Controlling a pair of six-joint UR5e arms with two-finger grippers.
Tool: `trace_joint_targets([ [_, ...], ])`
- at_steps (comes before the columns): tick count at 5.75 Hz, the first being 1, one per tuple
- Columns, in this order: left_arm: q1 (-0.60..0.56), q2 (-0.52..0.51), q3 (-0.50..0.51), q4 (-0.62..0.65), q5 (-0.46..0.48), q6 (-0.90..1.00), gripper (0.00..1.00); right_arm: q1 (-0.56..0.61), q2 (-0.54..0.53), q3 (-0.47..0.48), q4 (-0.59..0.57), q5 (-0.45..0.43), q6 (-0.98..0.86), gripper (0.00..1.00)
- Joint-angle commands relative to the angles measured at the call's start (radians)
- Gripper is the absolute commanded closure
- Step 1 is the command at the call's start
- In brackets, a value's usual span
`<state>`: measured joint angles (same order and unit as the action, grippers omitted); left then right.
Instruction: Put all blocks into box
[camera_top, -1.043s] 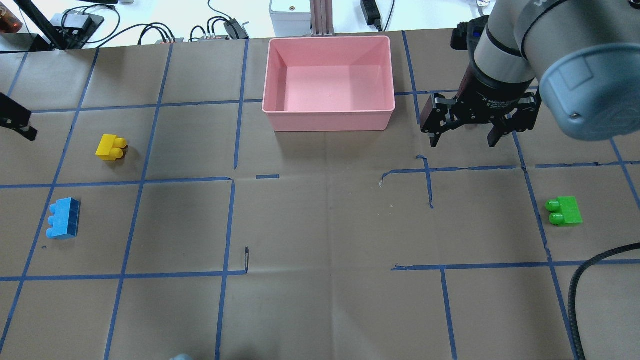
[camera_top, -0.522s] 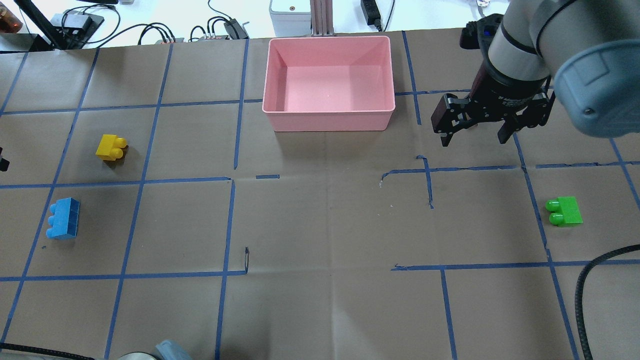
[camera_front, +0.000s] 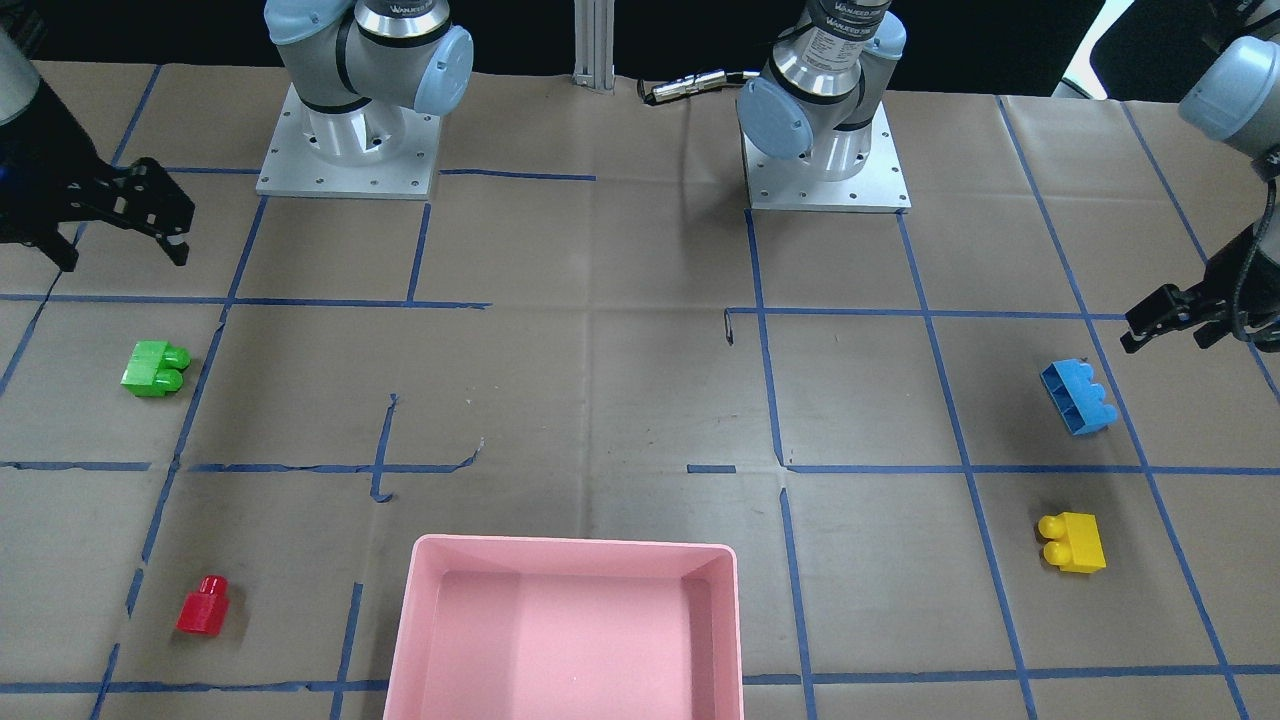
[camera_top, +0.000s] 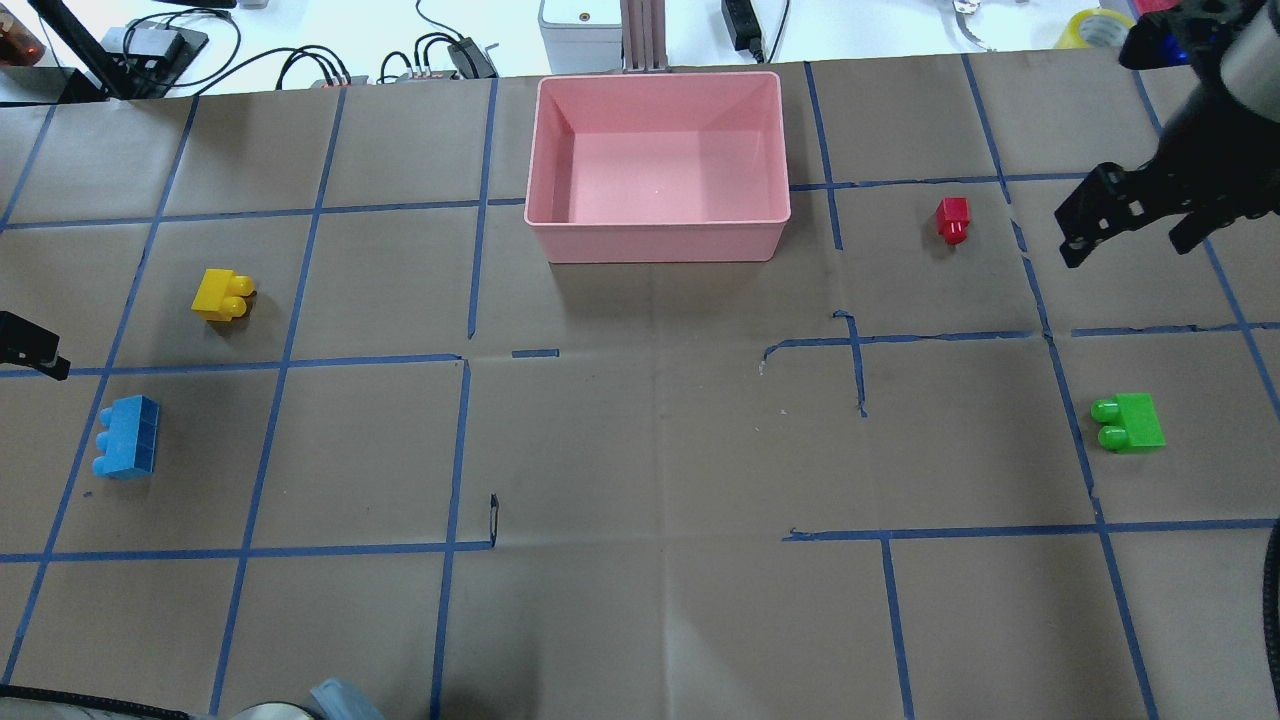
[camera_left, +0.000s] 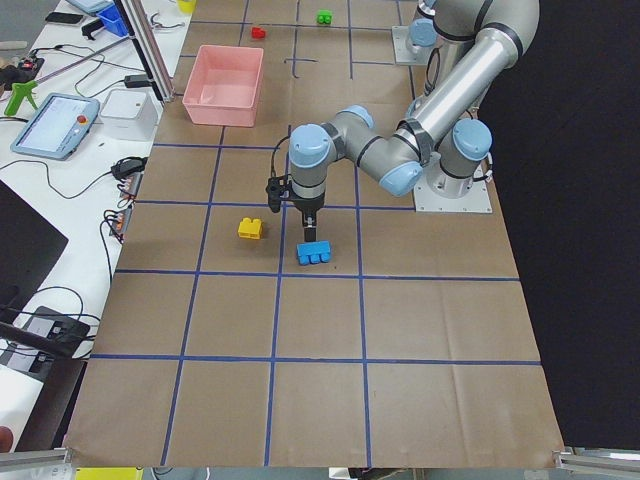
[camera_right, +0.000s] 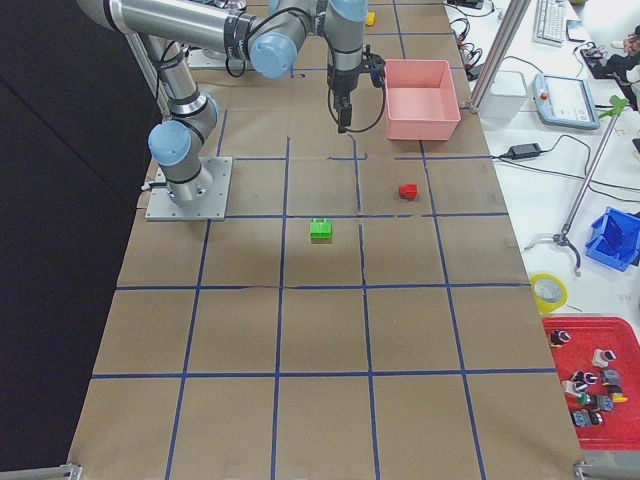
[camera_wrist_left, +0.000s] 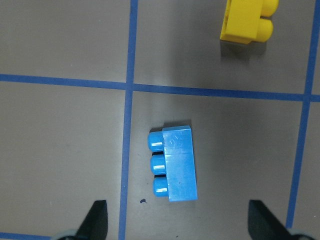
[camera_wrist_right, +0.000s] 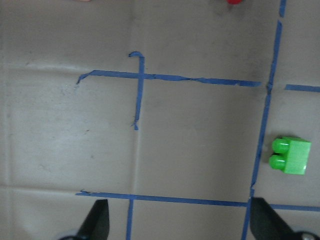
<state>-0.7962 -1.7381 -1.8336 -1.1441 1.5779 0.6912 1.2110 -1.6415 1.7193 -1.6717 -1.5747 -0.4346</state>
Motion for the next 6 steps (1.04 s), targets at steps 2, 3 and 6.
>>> trace_joint_targets([
  [2, -0.003, -0.146, -0.018, 0.194, -0.009, -0.006, 0.01, -0.172, 0.009, 0.231, -0.405, -0.019, -0.056, 0.00],
  [3, -0.006, -0.184, -0.021, 0.219, -0.013, -0.009, 0.01, -0.191, 0.012, 0.329, -0.518, -0.025, -0.102, 0.00],
  [6, -0.006, -0.242, -0.117, 0.412, -0.038, -0.007, 0.01, -0.234, 0.138, 0.456, -0.722, -0.030, -0.155, 0.00],
])
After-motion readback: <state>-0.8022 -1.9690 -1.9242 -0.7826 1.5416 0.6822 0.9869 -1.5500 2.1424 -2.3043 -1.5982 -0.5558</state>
